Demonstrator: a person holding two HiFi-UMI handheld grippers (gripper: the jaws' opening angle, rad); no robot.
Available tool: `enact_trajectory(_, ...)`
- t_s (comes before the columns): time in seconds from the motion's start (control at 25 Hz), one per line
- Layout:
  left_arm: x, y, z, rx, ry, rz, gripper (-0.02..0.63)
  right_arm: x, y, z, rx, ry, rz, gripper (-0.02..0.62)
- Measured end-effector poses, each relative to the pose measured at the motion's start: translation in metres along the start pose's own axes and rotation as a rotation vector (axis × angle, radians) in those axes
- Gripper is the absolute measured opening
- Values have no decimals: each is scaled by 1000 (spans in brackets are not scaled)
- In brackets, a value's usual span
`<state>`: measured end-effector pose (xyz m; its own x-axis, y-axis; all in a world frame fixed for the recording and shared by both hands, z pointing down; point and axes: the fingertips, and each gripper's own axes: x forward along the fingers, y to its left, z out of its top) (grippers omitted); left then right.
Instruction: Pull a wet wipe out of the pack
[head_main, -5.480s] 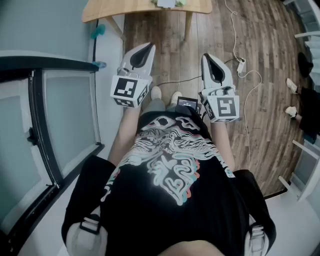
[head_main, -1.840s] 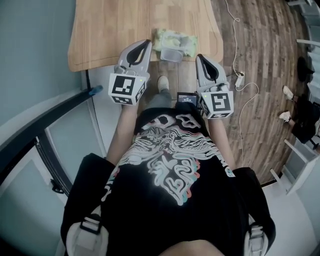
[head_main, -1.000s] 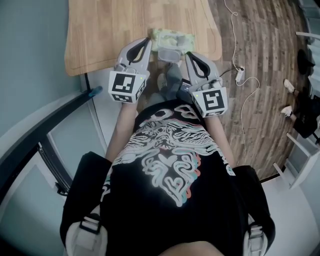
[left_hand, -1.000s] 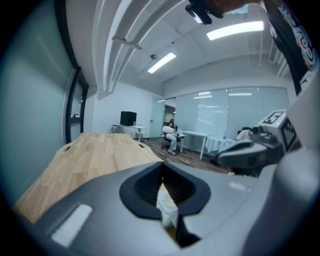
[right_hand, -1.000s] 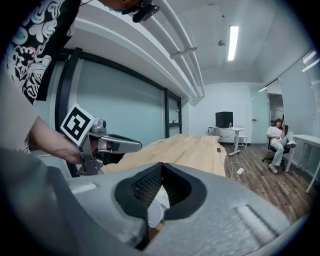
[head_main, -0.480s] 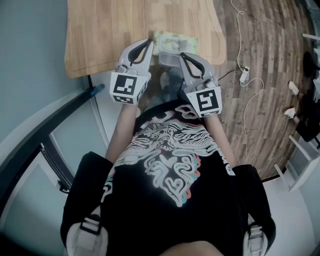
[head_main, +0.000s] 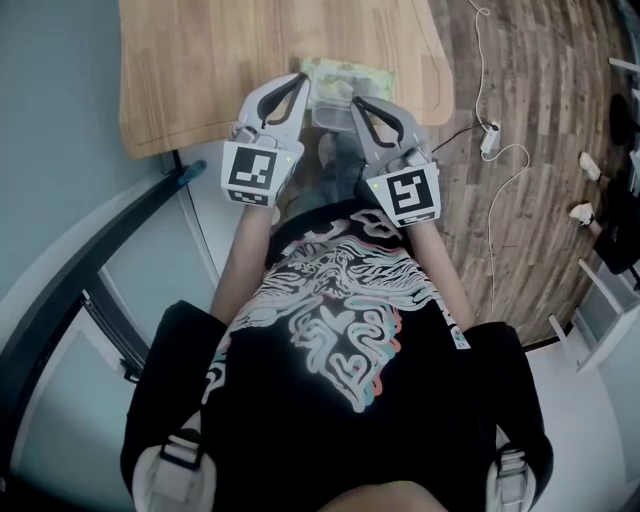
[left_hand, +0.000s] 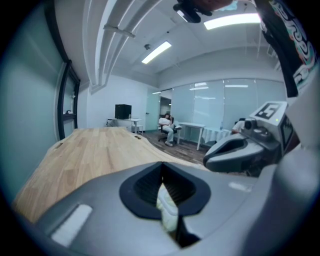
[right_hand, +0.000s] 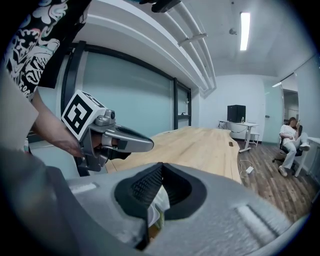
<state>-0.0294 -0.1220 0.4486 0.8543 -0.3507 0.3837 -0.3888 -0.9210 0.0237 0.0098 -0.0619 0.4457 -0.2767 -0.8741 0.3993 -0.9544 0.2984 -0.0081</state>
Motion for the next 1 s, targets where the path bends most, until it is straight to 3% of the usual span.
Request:
enact_trajectory(0.28,16,-17,-13,69,54,-86,-11,13,-3,-14,-11,41,10,0)
enact_trajectory(0.48,25,-29,-27,57,79,-175,-12,23,-6,-25,-11,44,25,0)
enact_trajectory(0.72,34,-39,-41,147,152,-234,-11,29,-12,-42,-19,97,27,2)
enact_trajectory(1.0,43,-45,-62,131,216,-276,-11,30,-20,-57,1,122,27,2)
